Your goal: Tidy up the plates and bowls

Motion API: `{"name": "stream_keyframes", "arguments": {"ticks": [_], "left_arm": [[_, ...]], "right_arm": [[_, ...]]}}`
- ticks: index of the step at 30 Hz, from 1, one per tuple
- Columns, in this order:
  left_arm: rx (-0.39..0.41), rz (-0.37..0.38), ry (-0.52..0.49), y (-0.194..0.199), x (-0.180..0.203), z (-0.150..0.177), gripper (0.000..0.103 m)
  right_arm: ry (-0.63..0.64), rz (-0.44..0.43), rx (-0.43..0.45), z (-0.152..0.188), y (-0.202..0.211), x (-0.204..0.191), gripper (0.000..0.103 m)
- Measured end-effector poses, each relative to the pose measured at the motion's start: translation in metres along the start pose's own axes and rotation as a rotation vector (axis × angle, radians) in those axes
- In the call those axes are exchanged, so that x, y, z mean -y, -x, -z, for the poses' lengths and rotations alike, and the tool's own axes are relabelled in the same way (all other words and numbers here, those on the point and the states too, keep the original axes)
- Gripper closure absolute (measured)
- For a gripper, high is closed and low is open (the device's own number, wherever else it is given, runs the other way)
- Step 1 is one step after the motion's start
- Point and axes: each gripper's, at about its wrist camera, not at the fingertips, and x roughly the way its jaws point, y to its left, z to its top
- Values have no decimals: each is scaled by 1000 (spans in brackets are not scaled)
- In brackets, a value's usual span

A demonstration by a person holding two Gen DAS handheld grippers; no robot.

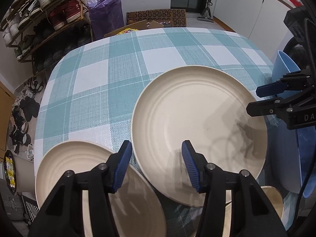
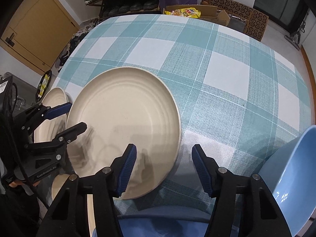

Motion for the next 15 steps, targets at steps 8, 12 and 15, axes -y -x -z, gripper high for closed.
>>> {"name": "stream_keyframes", "arguments": {"ticks": [8,12,15], "left_arm": [[2,14,6,0,1,-2,51],[7,17,-2,-2,6,-4,51],[4,23,-5,-1,7,-3,51]], "right_arm": [[5,-9,-10,0,-6,-4,49],[-4,-12,0,0,-4,-3,49],[-8,-9,-1,2,-4,-1,49]]}}
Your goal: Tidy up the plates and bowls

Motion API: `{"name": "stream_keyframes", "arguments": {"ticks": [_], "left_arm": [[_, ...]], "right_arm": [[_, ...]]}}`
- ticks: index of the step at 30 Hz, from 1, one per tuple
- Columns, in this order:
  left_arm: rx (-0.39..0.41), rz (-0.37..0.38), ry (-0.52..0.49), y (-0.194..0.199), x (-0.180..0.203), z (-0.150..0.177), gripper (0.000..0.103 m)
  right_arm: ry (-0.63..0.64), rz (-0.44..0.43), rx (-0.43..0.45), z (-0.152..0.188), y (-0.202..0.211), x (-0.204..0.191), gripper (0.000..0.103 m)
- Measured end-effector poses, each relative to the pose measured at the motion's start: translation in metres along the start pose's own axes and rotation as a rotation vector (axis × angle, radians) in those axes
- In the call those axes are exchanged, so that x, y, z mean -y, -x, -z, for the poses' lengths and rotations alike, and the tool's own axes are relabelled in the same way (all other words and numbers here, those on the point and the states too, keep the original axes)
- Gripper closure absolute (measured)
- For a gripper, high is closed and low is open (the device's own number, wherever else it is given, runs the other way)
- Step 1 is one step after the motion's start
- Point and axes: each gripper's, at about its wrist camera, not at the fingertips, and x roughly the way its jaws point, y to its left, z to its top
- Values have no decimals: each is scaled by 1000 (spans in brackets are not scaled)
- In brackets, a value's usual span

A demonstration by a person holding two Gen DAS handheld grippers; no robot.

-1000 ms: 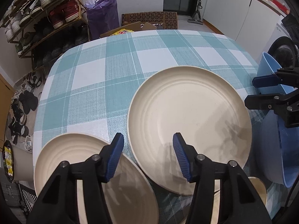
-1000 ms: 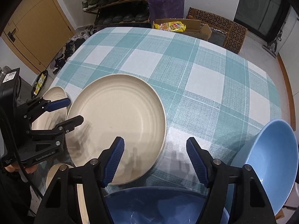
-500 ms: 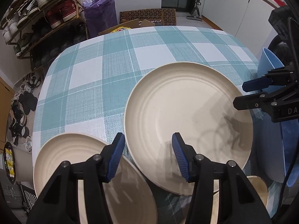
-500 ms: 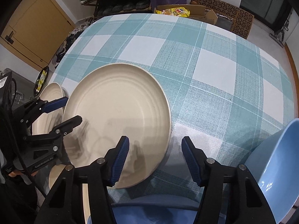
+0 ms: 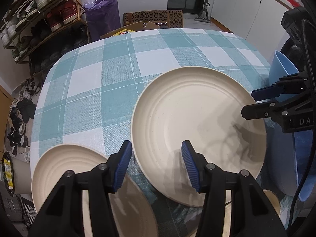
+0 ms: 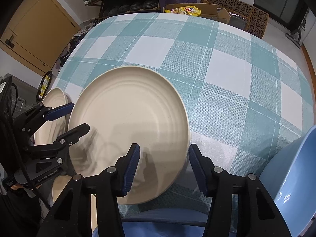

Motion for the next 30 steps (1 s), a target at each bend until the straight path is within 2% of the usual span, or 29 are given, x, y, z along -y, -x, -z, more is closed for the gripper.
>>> {"name": "stream_keyframes", "arguments": {"ticks": [11,17,22,30], "left_arm": [[-53,3,-4,-4,2,5,51],[-56,-9,-16,-5,4,5,52],[-47,-26,7,-4,-1,4,66],[-30,-28,33,-4,-6,3,68]], "right_arm": [[-3,16,-25,3,-4,5,50],[-4,17,-44,4,-11,7,59],[3,38,-28,3,-8,3,64],[6,64,-6,4,-6,6,75]]}}
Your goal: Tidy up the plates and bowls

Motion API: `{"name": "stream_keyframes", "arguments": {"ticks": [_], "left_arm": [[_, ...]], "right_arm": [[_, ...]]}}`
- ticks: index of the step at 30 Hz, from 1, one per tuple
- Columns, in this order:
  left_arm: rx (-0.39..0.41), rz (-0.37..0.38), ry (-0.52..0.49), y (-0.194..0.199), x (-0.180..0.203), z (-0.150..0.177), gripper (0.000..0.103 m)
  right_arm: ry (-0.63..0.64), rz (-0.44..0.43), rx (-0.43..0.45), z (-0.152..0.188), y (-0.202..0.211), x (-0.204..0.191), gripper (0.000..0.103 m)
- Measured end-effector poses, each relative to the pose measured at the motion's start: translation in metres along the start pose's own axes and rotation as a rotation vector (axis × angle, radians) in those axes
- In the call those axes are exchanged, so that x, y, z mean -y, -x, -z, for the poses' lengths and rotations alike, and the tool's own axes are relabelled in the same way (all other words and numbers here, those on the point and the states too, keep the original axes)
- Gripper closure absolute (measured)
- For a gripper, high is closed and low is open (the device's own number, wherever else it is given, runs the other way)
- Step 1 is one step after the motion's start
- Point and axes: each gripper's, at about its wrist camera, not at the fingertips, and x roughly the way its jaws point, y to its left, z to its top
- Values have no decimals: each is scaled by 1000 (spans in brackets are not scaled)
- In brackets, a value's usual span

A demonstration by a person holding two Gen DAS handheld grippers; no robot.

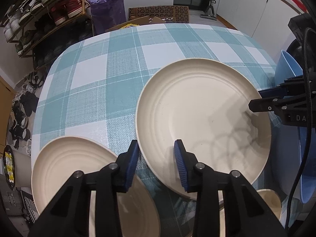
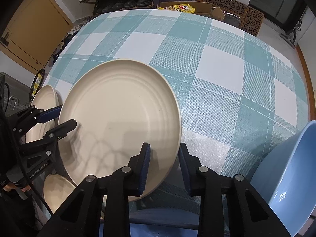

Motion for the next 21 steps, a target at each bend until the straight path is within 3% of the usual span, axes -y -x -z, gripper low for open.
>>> {"name": "stream_keyframes", "arguments": {"ticks": [21], "left_arm": [[40,0,44,11,-7,-5,69]], "right_arm": [[-4,21,40,-3,9,-2,79]]}}
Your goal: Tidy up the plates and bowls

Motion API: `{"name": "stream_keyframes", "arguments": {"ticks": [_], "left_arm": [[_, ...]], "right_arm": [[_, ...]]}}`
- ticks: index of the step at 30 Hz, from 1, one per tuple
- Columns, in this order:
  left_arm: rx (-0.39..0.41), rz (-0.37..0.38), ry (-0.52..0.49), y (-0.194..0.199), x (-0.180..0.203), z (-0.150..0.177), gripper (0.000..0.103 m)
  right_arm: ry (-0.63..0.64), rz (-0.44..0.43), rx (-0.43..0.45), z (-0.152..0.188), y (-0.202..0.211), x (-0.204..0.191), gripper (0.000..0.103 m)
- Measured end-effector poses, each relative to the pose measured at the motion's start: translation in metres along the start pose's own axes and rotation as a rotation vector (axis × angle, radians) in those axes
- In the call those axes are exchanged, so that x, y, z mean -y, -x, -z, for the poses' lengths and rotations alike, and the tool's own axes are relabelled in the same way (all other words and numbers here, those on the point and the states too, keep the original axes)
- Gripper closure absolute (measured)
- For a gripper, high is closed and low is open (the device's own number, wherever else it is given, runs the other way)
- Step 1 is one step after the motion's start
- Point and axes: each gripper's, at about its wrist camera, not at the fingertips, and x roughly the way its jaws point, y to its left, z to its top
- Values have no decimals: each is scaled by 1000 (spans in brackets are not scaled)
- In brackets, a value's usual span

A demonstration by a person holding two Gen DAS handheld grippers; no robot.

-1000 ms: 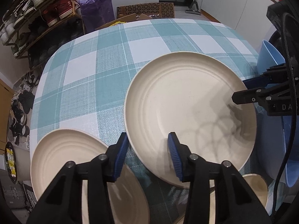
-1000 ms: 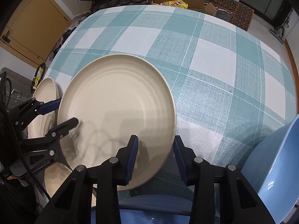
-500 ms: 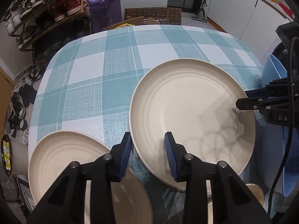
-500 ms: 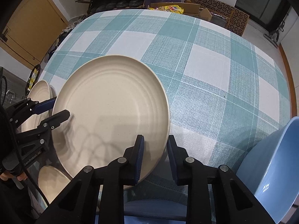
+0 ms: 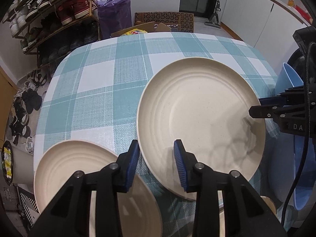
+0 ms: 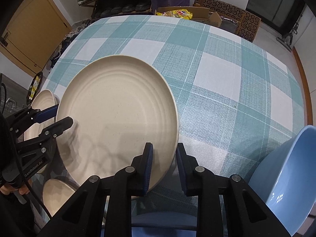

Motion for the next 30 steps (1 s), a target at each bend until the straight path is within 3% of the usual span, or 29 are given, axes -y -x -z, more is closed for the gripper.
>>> {"name": "stream_keyframes", "arguments": {"ticks": [3,6,11,30], "left_arm": [[7,-2,2,3,0,0,69],[16,-7,10,5,-4,0,69],[3,13,38,-3,-9,0,77],[-56,11,8,-14,1,5,77]], "right_arm": [[3,5,10,0,4,-1,79],[10,18,22,1,7,-3,86],[8,24,24,2,5,-1,92],[-31,17,-29,1,-13,8,92]]}}
